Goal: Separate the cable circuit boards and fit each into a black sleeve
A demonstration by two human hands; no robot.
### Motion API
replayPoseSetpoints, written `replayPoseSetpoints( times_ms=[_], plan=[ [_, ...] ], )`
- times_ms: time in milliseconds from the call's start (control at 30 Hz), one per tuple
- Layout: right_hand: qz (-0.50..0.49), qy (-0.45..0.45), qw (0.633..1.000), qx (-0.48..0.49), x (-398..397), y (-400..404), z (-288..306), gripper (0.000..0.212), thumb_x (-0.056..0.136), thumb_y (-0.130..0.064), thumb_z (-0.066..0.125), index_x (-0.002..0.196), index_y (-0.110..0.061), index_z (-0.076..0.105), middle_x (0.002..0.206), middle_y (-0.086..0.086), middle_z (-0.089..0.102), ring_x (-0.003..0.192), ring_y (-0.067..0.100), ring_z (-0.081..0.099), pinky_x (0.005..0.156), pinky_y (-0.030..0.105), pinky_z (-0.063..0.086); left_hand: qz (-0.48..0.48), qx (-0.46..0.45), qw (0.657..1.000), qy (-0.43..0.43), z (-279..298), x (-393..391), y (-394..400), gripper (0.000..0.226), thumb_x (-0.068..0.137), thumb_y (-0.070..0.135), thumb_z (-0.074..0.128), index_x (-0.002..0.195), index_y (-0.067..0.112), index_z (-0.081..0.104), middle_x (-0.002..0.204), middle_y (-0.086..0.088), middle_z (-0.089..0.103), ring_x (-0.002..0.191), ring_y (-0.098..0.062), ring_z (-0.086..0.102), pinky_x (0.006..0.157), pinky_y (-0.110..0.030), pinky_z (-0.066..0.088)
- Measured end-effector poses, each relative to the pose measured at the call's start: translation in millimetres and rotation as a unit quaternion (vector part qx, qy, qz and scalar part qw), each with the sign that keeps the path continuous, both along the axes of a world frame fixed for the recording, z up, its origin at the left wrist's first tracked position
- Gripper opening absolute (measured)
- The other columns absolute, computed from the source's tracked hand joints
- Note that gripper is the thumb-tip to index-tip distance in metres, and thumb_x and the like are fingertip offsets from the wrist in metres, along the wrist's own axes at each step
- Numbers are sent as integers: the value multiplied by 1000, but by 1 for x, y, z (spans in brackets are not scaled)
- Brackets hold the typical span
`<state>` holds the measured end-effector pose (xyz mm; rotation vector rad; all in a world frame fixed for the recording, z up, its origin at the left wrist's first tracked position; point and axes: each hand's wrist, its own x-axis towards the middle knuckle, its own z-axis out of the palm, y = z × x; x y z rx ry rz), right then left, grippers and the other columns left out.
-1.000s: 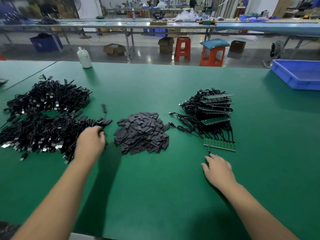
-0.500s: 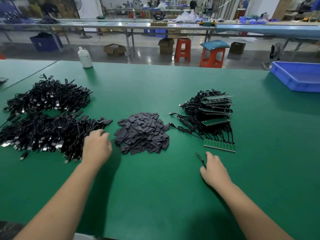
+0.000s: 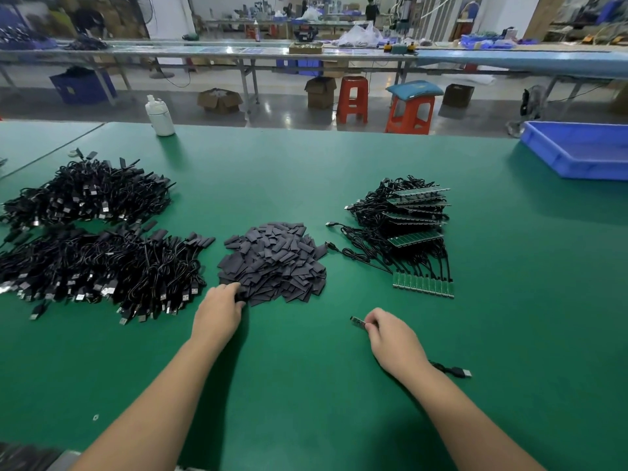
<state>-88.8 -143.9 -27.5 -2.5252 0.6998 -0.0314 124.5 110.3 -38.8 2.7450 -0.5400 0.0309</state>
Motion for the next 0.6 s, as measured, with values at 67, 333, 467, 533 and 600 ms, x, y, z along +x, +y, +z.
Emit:
replayPoseSetpoints(
  times_ms=[67,333,467,533,600],
  plan=[
    [-3,-8,998,70,1,2,3,12,102,-22,46,105,-25,57,88,-13,66,71,8,61,66,30,52,23,-62,998,20,1,-2,1,29,93,19,64,122,17,64,112,-2,68,104,-22,60,91,-40,51],
    [-3,-17,987,161,5,4,12,28,102,-23,51,123,-20,68,102,-10,68,82,5,57,73,19,43,143,-267,953,18,22,-25,-4,14,95,16,60,99,17,73,81,6,67,65,-4,56,55,-17,37],
    [-20,-30,976,215,7,6,15,25,101,-18,50,116,-21,71,89,-3,69,69,13,52,68,26,45,21,-258,963,72,29,-55,-22,13,95,18,61,90,28,67,77,11,69,65,-7,63,56,-22,50],
    [-18,-30,972,231,7,7,16,25,101,-15,50,115,-20,71,95,3,71,70,13,53,68,27,47,-58,-223,968,100,24,-73,-32,14,94,16,61,91,28,68,76,13,70,62,0,62,58,-12,48],
    [-7,-25,972,232,8,9,15,26,103,-16,47,115,-19,70,93,-3,69,68,9,55,66,23,48,-135,-166,974,78,16,-87,-39,21,94,11,60,101,27,72,91,13,71,75,3,62,72,-7,45]
  ],
)
